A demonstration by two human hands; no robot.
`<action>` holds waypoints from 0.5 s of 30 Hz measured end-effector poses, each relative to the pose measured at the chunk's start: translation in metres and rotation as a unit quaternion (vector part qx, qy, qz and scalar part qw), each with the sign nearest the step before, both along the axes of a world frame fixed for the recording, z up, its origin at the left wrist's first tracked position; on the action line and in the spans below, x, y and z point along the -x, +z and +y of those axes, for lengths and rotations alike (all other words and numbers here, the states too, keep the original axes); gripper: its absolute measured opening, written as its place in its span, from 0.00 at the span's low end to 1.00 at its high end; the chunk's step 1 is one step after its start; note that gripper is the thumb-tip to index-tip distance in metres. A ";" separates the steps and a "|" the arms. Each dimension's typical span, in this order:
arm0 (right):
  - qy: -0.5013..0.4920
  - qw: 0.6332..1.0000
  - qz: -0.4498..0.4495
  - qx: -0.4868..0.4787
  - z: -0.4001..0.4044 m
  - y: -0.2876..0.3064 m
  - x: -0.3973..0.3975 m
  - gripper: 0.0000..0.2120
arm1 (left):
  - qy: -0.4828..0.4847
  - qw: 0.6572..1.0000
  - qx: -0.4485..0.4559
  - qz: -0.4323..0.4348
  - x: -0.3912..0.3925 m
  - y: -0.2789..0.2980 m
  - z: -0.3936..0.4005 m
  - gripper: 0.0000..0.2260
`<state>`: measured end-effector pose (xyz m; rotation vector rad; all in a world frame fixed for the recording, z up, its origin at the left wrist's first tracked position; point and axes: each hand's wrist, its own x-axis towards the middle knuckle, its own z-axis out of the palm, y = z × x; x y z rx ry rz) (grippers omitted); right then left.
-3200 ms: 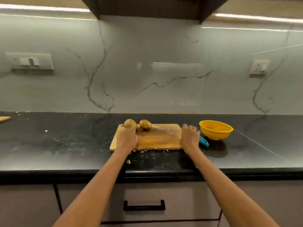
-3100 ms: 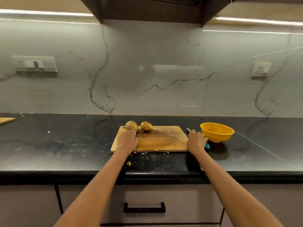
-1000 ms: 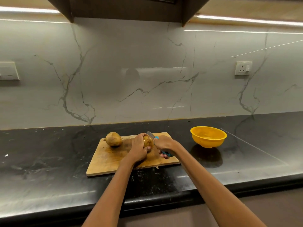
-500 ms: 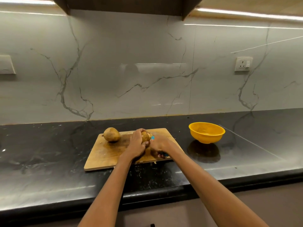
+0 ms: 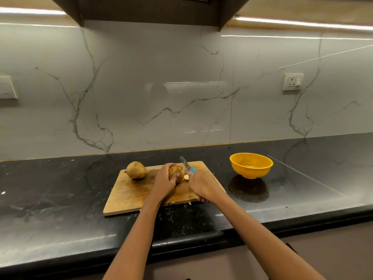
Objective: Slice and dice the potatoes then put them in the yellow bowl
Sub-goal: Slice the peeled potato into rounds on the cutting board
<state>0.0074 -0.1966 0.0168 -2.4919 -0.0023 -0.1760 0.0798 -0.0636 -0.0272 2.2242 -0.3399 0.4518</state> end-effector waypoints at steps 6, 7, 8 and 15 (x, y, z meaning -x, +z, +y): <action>0.032 0.999 0.027 0.026 0.014 0.018 -0.001 0.16 | 0.029 0.999 0.019 -0.022 0.002 -0.002 0.002 0.19; 0.031 0.999 0.026 0.032 0.014 0.017 -0.001 0.16 | 0.031 0.999 0.022 -0.022 0.002 -0.002 0.002 0.19; 0.027 0.999 0.026 0.032 0.014 0.016 -0.001 0.16 | 0.032 0.999 0.025 -0.020 0.002 -0.003 0.002 0.19; 0.007 0.999 0.042 0.013 0.013 0.009 0.000 0.18 | 0.037 0.999 0.027 -0.023 0.003 -0.004 0.001 0.20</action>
